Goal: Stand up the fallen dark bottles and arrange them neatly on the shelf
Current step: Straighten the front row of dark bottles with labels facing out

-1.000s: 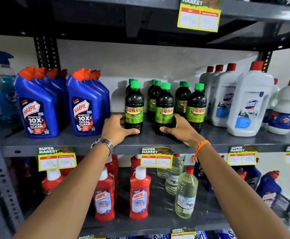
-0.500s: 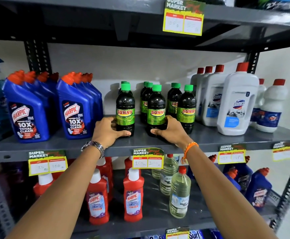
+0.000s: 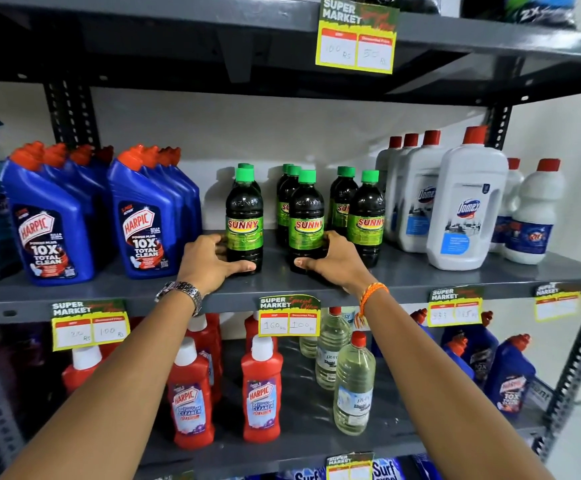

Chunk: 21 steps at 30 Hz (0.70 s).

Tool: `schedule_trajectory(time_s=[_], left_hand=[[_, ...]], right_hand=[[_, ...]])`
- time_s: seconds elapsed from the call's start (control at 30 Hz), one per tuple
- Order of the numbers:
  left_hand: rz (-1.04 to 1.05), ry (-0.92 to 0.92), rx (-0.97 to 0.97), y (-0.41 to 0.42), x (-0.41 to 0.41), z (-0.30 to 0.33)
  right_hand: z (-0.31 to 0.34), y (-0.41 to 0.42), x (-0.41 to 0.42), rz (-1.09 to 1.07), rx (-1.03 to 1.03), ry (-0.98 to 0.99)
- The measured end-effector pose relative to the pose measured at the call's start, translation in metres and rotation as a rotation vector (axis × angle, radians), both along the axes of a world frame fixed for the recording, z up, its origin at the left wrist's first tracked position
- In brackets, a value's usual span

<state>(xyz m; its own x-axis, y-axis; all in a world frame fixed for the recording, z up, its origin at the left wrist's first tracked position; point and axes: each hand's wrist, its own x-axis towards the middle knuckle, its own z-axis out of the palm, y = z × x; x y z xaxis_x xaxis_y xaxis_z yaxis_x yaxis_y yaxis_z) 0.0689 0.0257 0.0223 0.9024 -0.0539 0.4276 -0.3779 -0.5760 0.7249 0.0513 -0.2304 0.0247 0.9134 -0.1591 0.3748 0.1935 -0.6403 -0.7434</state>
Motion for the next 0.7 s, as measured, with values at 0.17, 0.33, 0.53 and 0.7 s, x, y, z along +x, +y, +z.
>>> schedule_trajectory(time_s=[0.17,0.33,0.53,0.7], left_hand=[[0.093,-0.003,0.185,0.004,-0.021,-0.003],[0.178,-0.324,0.269,0.004,-0.065,-0.053],[0.201,-0.446,0.62,0.008,-0.063,-0.077],[0.235,-0.45,0.645,0.007,-0.062,-0.08]], right_hand=[[0.003,-0.015,-0.01,0.073,0.288,0.091],[-0.007,-0.047,-0.032,-0.467,0.265,-0.19],[0.007,-0.06,-0.009,-0.434,0.121,-0.132],[-0.001,-0.073,0.001,-0.348,0.205,-0.132]])
